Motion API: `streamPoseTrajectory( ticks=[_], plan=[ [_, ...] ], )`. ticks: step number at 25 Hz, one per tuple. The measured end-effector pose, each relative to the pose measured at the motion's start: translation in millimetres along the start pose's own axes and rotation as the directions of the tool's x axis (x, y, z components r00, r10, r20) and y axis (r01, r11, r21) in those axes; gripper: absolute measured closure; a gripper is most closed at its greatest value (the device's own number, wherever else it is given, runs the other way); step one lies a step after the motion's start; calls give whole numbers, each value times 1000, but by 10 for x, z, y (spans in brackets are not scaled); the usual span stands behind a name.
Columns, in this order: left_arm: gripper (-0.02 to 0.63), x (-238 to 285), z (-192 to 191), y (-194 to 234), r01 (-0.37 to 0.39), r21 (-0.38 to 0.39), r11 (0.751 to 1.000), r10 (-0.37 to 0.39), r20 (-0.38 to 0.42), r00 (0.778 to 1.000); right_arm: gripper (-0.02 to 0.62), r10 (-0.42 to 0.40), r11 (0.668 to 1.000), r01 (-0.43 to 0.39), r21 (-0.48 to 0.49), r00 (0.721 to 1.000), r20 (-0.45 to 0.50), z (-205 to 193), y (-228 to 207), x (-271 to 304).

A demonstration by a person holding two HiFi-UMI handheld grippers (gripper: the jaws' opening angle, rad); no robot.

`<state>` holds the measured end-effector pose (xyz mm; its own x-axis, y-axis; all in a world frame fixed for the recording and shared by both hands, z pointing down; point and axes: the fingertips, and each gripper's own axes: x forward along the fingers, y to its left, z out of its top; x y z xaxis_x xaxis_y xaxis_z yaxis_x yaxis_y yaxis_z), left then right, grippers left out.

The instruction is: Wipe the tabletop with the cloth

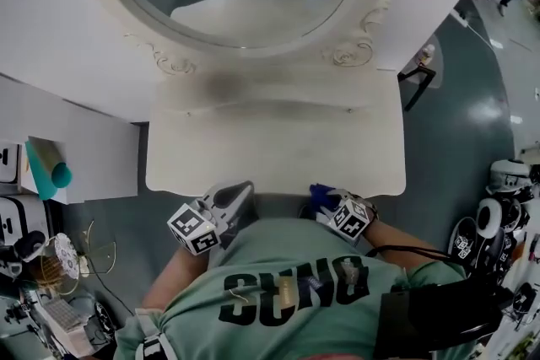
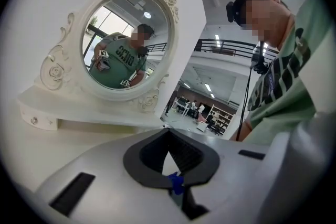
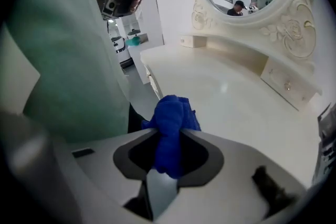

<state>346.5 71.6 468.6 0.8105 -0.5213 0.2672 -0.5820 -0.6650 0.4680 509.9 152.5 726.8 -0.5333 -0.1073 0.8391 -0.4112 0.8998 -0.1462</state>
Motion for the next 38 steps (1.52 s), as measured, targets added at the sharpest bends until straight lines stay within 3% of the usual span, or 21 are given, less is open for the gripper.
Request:
streamPoseTrajectory(
  ticks=[2,4,6,9,12,16,19,22,28,31,35,38],
  plan=[
    [604,109,-41,-118,23,7,1000,-23,-13,1000,491,29,999,-29,19,1000,6,-36,-3,-44],
    [606,167,-91,-214,33,9,999,-33,-23,999,491,2,998,-5,56,998,57,99,-261,-76],
    [604,166,-120,-259,26,12,1000,-26,-28,999,491,-107,988,90,124,985,136,408,-845,-106],
    [604,84,-125,-279,4,14,1000,-4,-33,999,491,-311,937,268,223,932,188,902,-1842,-161],
    [604,-52,-117,-227,-11,14,1000,11,-34,999,491,-430,877,385,288,896,113,977,-2479,-86],
    [605,-276,-55,76,-23,2,1000,23,-33,999,489,-489,823,460,333,872,3,956,-2790,88],
    [604,-343,34,340,1,4,1000,0,-37,999,491,-500,811,481,334,866,-34,991,-2785,171],
    [604,-324,174,547,53,21,998,-52,-41,998,491,-438,840,430,331,897,-53,965,-2505,241],
    [604,8,350,722,244,19,970,-243,-51,969,491,-275,894,297,335,955,-113,166,-786,-5],
    [604,133,379,692,305,13,952,-304,-61,951,491,-219,890,258,376,965,-144,-149,-206,-65],
    [606,178,382,640,342,10,940,-340,-79,937,491,-227,876,261,406,965,-129,-164,-266,-117],
    [604,158,362,678,323,6,947,-321,-90,943,491,-393,816,376,440,918,-56,64,-1160,-283]
  ],
)
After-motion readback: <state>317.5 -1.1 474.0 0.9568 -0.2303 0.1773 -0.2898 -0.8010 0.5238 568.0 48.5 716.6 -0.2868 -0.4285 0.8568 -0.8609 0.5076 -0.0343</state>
